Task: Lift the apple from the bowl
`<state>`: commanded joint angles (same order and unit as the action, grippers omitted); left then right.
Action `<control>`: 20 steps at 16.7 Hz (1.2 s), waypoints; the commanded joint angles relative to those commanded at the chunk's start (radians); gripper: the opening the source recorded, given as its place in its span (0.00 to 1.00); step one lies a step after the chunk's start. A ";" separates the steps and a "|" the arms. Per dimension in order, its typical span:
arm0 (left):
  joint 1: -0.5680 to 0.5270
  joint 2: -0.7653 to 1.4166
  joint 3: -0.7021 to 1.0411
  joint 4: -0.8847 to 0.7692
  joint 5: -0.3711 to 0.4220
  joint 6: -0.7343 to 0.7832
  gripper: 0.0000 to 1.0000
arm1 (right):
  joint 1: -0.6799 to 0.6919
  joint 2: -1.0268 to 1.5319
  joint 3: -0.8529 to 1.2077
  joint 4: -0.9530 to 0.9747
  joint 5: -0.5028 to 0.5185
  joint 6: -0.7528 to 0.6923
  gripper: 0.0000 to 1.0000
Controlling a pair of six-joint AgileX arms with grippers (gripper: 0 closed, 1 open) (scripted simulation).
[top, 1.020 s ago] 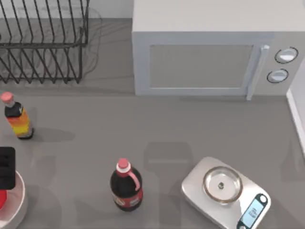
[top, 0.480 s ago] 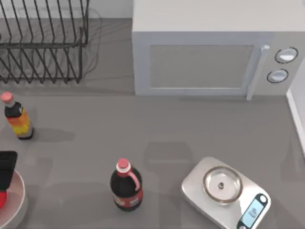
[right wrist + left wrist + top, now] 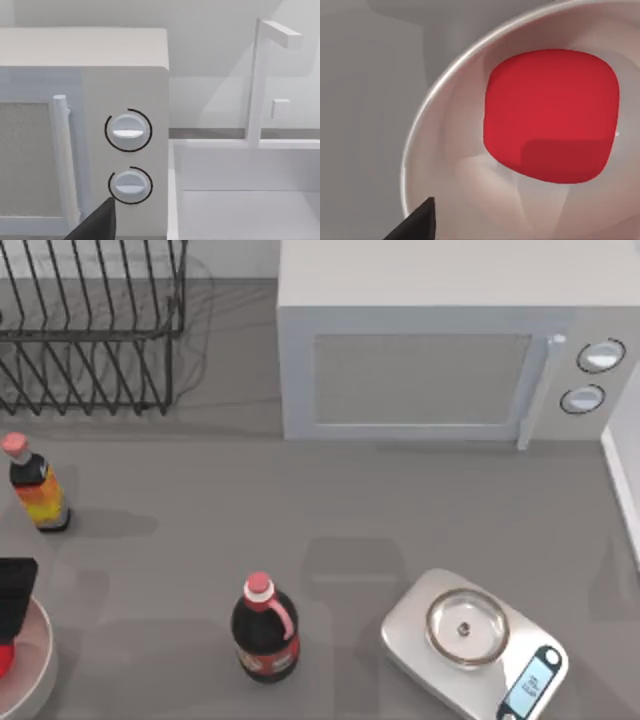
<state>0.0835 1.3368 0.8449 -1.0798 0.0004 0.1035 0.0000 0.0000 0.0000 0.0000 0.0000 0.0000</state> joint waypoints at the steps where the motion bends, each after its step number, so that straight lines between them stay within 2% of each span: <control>1: 0.000 0.011 -0.015 0.023 0.000 0.000 1.00 | 0.000 0.000 0.000 0.000 0.000 0.000 1.00; 10: 0.008 0.207 -0.245 0.465 0.000 0.008 1.00 | 0.000 0.000 0.000 0.000 0.000 0.000 1.00; 16: 0.009 0.229 -0.268 0.498 0.000 0.009 1.00 | 0.000 0.000 0.000 0.000 0.000 0.000 1.00; 20: 0.009 0.229 -0.268 0.498 0.000 0.009 0.70 | 0.000 0.000 0.000 0.000 0.000 0.000 1.00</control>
<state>0.0923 1.5659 0.5766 -0.5815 0.0000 0.1123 0.0000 0.0000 0.0000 0.0000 0.0000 0.0000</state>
